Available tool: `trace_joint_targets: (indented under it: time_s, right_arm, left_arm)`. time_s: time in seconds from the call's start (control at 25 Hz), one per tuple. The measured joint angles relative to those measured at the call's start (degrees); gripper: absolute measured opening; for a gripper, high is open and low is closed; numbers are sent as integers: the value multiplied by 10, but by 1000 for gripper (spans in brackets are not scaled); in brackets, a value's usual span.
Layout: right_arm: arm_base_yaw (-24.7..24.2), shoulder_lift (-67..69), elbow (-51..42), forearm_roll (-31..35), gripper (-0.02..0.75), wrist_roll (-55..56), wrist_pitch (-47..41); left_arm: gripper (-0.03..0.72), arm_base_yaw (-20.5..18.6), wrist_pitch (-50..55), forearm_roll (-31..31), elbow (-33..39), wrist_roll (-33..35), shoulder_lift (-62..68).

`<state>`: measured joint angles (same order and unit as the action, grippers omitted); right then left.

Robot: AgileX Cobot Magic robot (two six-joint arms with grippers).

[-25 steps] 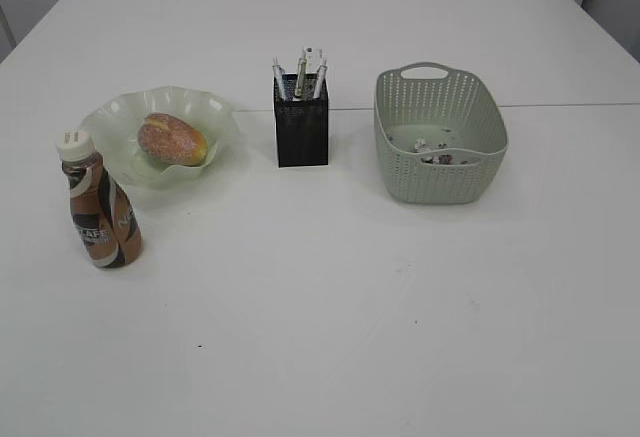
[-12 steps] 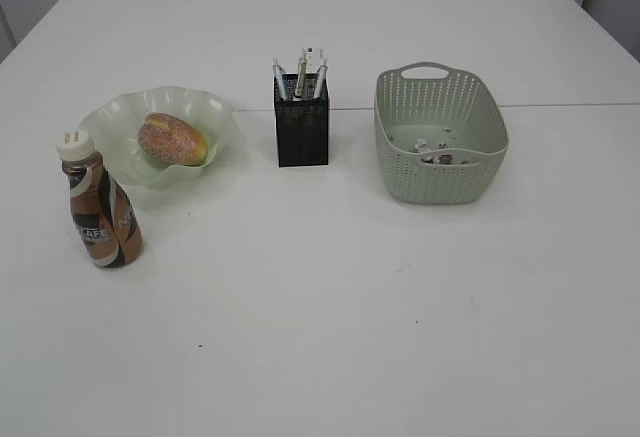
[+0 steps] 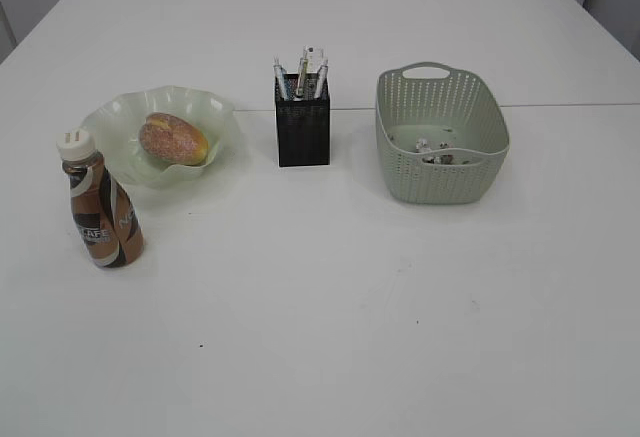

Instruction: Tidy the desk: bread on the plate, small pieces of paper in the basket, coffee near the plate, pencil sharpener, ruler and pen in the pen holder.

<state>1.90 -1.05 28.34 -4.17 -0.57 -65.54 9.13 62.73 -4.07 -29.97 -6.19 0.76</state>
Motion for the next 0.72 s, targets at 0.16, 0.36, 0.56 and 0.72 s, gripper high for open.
trace_joint_targets:
  time_s: [0.16, 0.36, 0.56, 0.72]
  right_arm:
    - [0, 0, 0, 0, 525, 0, 0]
    - [0, 0, 0, 0, 525, 0, 0]
    - [0, 0, 0, 0, 525, 0, 0]
    - [0, 0, 0, 0, 525, 0, 0]
  left_arm:
    - [424, 0, 0, 0, 0, 0, 0]
    - [423, 0, 0, 0, 0, 0, 0]
    - [423, 0, 0, 0, 0, 0, 0]
    - [423, 0, 0, 0, 0, 0, 0]
